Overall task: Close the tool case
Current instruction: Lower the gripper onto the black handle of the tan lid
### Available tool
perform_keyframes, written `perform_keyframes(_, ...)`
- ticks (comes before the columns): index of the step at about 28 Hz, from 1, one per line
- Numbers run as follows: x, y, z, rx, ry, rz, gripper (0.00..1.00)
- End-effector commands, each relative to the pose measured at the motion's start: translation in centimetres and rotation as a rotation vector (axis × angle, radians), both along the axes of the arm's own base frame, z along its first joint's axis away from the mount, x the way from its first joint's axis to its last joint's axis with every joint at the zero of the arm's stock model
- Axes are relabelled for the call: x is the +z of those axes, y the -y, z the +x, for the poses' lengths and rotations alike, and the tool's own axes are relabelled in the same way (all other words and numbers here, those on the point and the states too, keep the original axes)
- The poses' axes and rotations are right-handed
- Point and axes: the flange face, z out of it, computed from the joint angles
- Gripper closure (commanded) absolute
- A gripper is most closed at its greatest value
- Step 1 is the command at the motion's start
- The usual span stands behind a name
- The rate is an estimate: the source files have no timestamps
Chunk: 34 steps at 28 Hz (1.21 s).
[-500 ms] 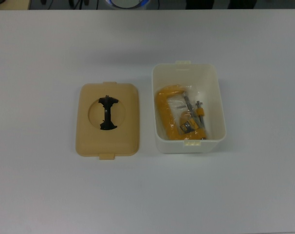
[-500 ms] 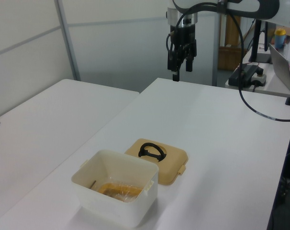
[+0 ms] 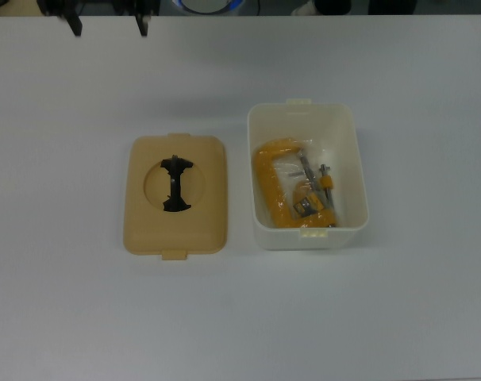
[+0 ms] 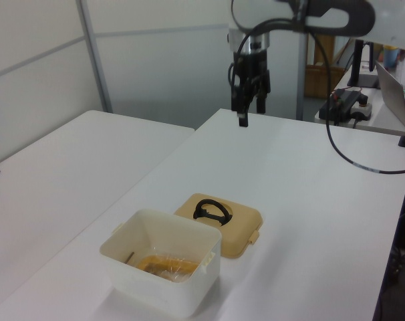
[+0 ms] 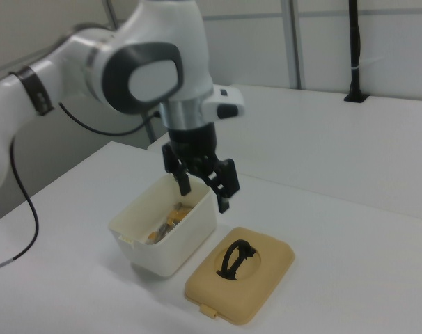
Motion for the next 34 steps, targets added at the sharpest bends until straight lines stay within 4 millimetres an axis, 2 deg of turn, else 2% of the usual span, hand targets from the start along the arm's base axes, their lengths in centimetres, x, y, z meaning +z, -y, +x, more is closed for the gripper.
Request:
perform_keyframes(1,-3.6,-0.8,1.0,-0.003,0.028,0.016,0.00)
perform_keyframes(6,-5.7,-1.3,1.8,-0.054,0.070,0.006,0.00)
perform_keyframes(11,-8.8,-2.1,2.4,-0.081,0.102,-0.009,0.00)
perform_keyframes(13,-11.0,-2.6,2.6,-0.078,0.108,-0.029,0.00)
perform_keyframes(22,-15.9,-3.0,3.9,-0.078,0.107,-0.064,0.00)
perform_keyframes(27,-18.2,-4.4,5.1,-0.099,0.119,-0.111,0.00)
perform_keyframes(34,-22.4,-7.7,6.2,-0.076,0.088,-0.166,0.00)
